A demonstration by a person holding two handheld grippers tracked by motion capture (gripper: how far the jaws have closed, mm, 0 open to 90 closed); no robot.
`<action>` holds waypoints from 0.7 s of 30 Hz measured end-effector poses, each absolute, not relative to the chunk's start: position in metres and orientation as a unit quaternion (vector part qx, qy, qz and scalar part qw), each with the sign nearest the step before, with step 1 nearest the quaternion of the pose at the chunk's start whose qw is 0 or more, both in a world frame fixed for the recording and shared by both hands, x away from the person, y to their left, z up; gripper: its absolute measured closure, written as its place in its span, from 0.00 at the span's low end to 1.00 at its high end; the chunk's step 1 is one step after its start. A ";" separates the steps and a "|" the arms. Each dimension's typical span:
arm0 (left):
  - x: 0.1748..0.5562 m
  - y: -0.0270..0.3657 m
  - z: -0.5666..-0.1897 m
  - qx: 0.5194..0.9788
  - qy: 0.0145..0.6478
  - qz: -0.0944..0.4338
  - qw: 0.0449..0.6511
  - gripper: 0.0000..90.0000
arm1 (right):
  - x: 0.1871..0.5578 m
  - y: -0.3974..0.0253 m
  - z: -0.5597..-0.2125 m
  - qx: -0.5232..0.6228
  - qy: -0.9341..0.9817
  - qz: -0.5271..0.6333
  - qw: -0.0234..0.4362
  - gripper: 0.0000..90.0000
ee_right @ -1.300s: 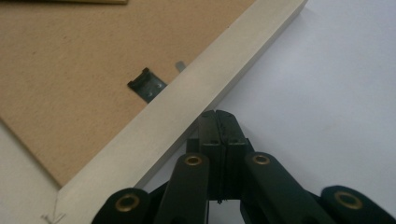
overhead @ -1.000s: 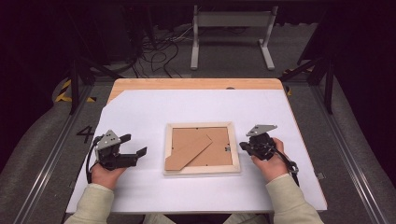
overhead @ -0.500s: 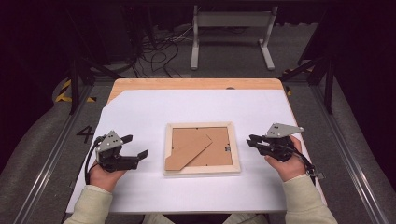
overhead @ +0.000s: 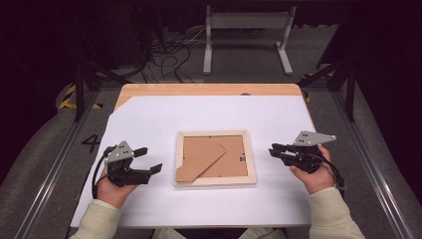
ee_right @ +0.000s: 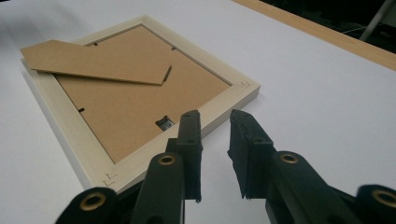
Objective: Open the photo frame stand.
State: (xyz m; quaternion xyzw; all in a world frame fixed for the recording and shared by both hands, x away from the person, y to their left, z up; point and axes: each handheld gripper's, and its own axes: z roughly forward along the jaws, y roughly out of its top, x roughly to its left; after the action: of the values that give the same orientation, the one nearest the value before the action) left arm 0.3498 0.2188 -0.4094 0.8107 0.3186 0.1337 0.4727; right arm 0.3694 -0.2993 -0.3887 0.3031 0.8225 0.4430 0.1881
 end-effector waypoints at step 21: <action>0.345 0.200 -0.416 0.848 0.272 0.071 0.449 0.58 | 0.372 -0.297 -0.393 0.304 0.827 0.438 0.180 0.80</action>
State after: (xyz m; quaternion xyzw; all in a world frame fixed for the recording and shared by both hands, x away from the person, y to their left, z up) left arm 0.3452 0.1995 -0.4156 0.8483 0.2722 0.0708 0.4486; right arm 0.3717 -0.2965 -0.3926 0.3040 0.8268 0.4377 0.1800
